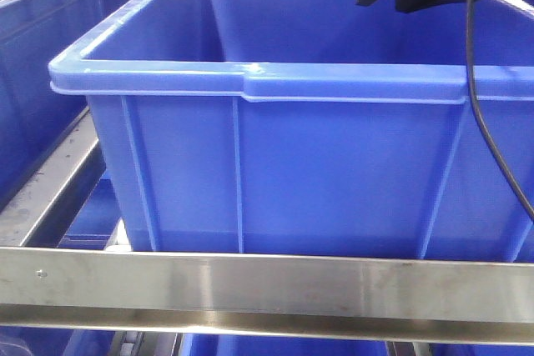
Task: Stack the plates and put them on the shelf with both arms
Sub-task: 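Lower the plate stack with the right gripper into the blue bin, then open the right gripper to release the plates and raise it out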
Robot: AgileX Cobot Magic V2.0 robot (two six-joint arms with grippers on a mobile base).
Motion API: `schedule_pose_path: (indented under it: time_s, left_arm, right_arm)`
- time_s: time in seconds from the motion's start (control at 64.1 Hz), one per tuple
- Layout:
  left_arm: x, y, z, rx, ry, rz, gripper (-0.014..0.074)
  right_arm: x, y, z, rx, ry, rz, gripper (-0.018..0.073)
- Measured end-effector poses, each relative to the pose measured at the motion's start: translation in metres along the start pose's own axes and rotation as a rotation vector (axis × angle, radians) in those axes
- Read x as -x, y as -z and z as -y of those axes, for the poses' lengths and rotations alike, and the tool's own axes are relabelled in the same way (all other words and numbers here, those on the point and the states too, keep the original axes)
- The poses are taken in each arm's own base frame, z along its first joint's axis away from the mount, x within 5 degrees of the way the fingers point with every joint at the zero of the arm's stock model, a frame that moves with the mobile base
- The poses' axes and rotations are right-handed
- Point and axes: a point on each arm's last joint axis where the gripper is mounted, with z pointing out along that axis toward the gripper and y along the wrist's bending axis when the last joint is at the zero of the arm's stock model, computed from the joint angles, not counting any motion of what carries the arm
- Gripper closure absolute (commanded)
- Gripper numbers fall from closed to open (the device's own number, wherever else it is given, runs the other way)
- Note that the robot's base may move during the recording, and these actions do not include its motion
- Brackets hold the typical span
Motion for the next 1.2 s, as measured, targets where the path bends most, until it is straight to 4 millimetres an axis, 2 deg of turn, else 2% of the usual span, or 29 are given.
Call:
schedule_pose_path:
  time_s: [0.094, 0.234, 0.468, 0.608, 0.764, 1.045, 1.201]
  left_arm:
    - [0.0, 0.0, 0.0, 0.0, 0.0, 0.0, 0.0516]
    - [0.0, 0.0, 0.0, 0.0, 0.0, 0.0, 0.0516]
    - [0.0, 0.0, 0.0, 0.0, 0.0, 0.0, 0.0516]
    - [0.0, 0.0, 0.0, 0.0, 0.0, 0.0, 0.0516]
    - [0.0, 0.0, 0.0, 0.0, 0.0, 0.0, 0.0516]
    - [0.0, 0.0, 0.0, 0.0, 0.0, 0.0, 0.0516]
    - [0.0, 0.0, 0.0, 0.0, 0.0, 0.0, 0.0516]
  right_arm:
    - [0.0, 0.0, 0.0, 0.001, -0.001, -0.012, 0.0186]
    - [-0.002, 0.004, -0.001, 0.007, -0.003, -0.044, 0.0333]
    - [0.01, 0.03, -0.001, 0.017, -0.005, -0.033, 0.0515]
    - [0.02, 0.051, 0.006, 0.002, -0.002, -0.009, 0.051]
    - [0.017, 0.08, 0.015, -0.021, 0.0, 0.015, 0.051]
    - [-0.005, 0.151, 0.029, -0.08, 0.023, 0.139, 0.051]
    - [-0.03, 0.179, 0.033, -0.107, 0.069, 0.179, 0.051]
